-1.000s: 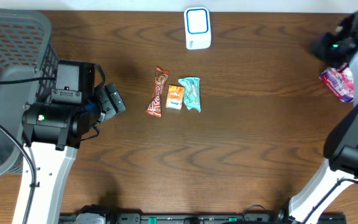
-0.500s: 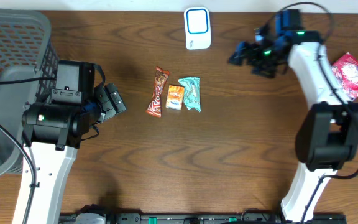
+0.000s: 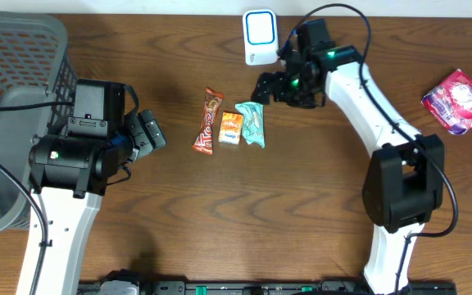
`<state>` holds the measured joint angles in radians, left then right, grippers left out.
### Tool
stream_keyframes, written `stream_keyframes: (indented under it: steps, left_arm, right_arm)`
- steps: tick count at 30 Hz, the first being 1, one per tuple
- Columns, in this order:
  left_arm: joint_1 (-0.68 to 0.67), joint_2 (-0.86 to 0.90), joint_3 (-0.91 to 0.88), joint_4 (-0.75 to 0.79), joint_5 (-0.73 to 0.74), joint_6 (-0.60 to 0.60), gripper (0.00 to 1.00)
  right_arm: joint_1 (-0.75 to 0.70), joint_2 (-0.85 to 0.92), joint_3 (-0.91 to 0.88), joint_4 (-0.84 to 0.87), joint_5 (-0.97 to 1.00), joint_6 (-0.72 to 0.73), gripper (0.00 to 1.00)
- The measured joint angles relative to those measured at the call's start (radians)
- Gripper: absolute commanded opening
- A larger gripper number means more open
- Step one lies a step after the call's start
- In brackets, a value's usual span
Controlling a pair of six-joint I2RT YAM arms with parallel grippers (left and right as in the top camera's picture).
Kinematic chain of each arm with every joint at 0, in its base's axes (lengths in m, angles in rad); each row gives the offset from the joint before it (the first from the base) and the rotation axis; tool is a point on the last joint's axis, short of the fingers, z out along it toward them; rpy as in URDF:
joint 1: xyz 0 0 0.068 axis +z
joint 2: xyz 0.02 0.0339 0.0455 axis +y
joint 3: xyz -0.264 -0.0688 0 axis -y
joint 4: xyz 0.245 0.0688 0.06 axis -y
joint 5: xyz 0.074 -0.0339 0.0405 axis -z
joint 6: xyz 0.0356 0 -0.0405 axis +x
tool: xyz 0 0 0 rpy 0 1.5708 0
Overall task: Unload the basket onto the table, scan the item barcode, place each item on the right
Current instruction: 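Swing the right gripper back toward the green wipes pack, then grasp the green wipes pack with the right gripper and lift it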
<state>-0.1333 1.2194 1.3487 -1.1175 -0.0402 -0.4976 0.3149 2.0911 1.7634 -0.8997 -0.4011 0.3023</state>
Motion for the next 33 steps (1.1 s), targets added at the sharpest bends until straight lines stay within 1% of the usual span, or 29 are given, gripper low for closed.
stream_keyframes:
  steps: [14,24,26,28,29,33]
  left_arm:
    - [0.000,0.000,0.000,0.000,0.000,0.000,0.98]
    - [0.000,0.000,0.000,0.000,0.000,0.000,0.98]
    - [0.000,0.000,0.000,0.000,0.000,0.000,0.98]
    - [0.000,0.000,0.000,0.000,0.000,0.000,0.98]
    - [0.000,0.000,0.000,0.000,0.000,0.000,0.98]
    - [0.000,0.000,0.000,0.000,0.000,0.000,0.98]
  right_arm:
    - [0.070,0.000,0.000,-0.009,0.063,0.027,0.99]
    - [0.144,0.000,0.000,-0.014,0.227,0.027,0.99]
    - [0.154,0.000,0.000,-0.023,0.245,0.027,0.87]
    - [0.167,0.000,-0.001,-0.026,0.249,0.031,0.82]
    - [0.172,0.000,-0.001,-0.027,0.248,0.032,0.80]
    - [0.187,0.000,-0.002,-0.022,0.249,0.035,0.77]
